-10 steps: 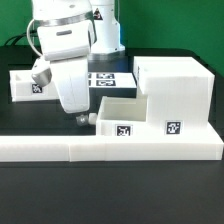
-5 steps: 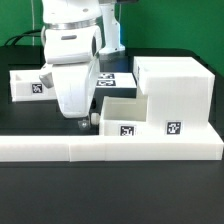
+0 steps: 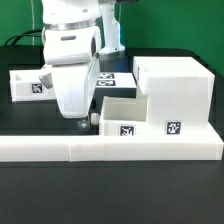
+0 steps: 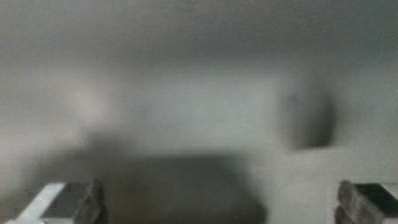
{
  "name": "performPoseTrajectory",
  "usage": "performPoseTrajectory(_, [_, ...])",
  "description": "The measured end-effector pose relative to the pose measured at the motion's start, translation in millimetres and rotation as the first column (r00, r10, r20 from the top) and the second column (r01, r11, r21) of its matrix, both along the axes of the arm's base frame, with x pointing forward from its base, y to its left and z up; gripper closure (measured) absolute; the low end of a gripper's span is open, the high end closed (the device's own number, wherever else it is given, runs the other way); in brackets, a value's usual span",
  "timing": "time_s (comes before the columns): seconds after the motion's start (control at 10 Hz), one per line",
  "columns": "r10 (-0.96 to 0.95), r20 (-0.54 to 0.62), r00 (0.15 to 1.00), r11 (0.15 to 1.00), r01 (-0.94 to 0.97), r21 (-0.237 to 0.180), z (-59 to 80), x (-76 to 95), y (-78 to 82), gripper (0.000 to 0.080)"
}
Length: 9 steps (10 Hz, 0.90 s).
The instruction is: Assemble drawer
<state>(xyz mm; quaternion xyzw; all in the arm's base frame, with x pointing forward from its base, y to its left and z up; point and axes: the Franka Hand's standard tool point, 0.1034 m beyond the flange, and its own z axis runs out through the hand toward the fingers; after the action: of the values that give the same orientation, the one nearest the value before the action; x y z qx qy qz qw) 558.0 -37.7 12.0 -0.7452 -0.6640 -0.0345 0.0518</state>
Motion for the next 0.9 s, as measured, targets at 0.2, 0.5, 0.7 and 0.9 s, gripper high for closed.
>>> performPoseTrajectory(0.2, [0.011, 0.010, 1.000, 1.000, -0.011, -0.015, -2.5, 0.1, 0.9, 0.0150])
performPoseTrajectory(0.5, [-0.051, -0.002, 0.999, 0.998, 0.051, -0.047, -4.1, 1.0, 3.2, 0.0150])
performPoseTrajectory(0.7, [-0.061, -0.019, 0.998, 0.997, 0.060, -0.052, -2.2, 2.2, 2.9, 0.0150])
performPoseTrajectory(0.9, [-0.064, -0.033, 0.997, 0.997, 0.062, -0.054, -0.8, 3.3, 2.9, 0.0150])
